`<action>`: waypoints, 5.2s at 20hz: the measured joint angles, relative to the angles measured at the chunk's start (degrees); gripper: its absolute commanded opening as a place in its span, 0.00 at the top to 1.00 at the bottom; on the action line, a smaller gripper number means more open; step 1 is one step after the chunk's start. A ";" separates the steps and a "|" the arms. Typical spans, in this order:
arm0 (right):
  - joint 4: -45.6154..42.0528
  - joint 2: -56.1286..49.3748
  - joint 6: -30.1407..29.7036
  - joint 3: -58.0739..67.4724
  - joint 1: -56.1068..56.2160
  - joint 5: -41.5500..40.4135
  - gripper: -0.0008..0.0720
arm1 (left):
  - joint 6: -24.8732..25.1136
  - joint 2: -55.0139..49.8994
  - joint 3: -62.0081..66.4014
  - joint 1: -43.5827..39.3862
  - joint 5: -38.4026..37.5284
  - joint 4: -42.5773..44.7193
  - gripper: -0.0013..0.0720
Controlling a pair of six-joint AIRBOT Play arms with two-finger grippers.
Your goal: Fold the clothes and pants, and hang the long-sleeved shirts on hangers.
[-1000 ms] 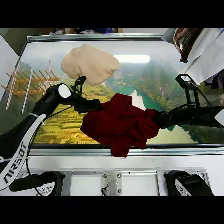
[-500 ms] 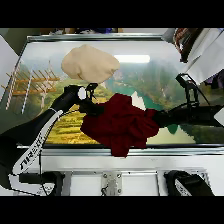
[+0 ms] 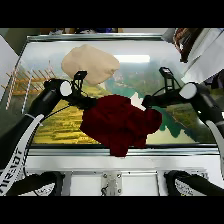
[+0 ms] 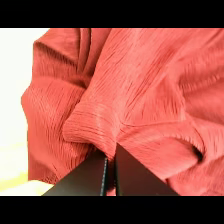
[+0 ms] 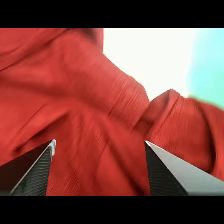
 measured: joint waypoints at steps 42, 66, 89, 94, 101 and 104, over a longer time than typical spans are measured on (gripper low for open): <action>10.62 29.62 -7.50 32.04 -11.15 -2.78 0.95 | 9.22 35.45 22.60 6.75 14.91 -0.13 0.94; -3.69 13.18 -7.04 8.85 -3.96 7.10 0.35 | 12.17 13.03 -11.21 5.66 7.93 -10.58 0.04; -42.49 -5.97 47.01 -13.70 42.77 -5.14 0.34 | 2.19 12.61 -11.04 0.37 5.97 2.54 0.04; -43.10 -6.64 48.13 -13.70 38.34 -6.19 0.34 | 2.16 12.61 -11.04 0.37 5.81 2.56 0.04; -43.01 -6.80 49.51 -13.70 36.04 -9.62 0.34 | 2.08 12.61 -11.04 0.37 5.81 2.56 0.04; -42.71 -7.06 50.27 -13.73 35.98 -10.71 0.34 | 2.08 12.61 -11.04 0.37 5.81 2.56 0.04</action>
